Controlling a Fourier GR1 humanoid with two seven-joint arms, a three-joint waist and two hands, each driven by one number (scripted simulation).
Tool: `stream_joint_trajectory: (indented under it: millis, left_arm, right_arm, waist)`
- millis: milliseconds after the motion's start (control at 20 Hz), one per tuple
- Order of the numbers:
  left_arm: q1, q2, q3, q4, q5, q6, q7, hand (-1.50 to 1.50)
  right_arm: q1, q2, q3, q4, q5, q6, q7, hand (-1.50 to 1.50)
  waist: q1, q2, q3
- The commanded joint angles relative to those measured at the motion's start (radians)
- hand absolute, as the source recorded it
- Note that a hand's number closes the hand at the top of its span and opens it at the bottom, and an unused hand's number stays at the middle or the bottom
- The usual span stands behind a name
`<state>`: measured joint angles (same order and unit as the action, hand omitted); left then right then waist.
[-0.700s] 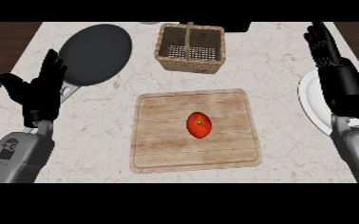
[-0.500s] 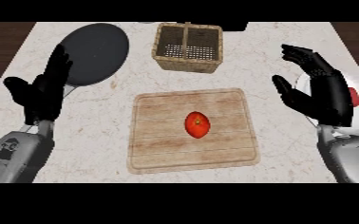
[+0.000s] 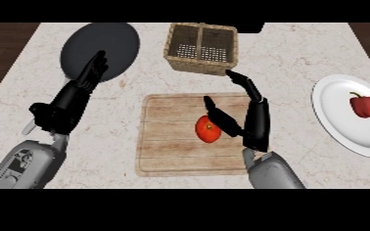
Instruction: Pick the tomato from the cutting board and place it in the basket
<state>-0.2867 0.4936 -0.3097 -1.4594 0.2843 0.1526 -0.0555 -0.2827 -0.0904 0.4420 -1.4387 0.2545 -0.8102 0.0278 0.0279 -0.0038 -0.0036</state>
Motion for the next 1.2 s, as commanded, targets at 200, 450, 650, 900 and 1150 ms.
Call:
stream_joint_trajectory:
  millis: [200,450,650,900,1150]
  left_arm:
    - [0.046,0.008,-0.027,-0.029,-0.019,-0.018,-0.01,0.0]
    - [0.057,0.032,0.006,-0.01,-0.013,-0.009,-0.004,0.0]
    - [0.067,0.034,0.008,-0.012,-0.008,-0.016,-0.01,0.0]
    - [0.076,0.035,0.009,-0.024,0.0,-0.025,-0.007,0.0]
    - [0.082,0.022,0.006,-0.017,-0.006,-0.021,-0.018,0.0]
  right_arm:
    - [-0.068,0.087,0.032,0.285,0.387,-0.24,0.346,-1.5]
    - [-0.125,0.009,-0.041,0.342,0.534,-0.093,0.543,-1.5]
    - [-0.155,0.015,-0.006,0.385,0.573,0.131,0.723,-1.5]
    - [-0.253,0.088,0.034,0.328,0.578,0.394,0.986,-1.5]
    - [-0.356,0.09,0.09,0.158,0.531,0.609,1.251,-1.5]
  waist:
    - [-0.024,-0.014,-0.01]
    - [-0.07,-0.033,-0.018]
    - [-0.062,-0.032,-0.02]
    - [-0.054,-0.04,-0.012]
    - [-0.064,-0.041,-0.005]
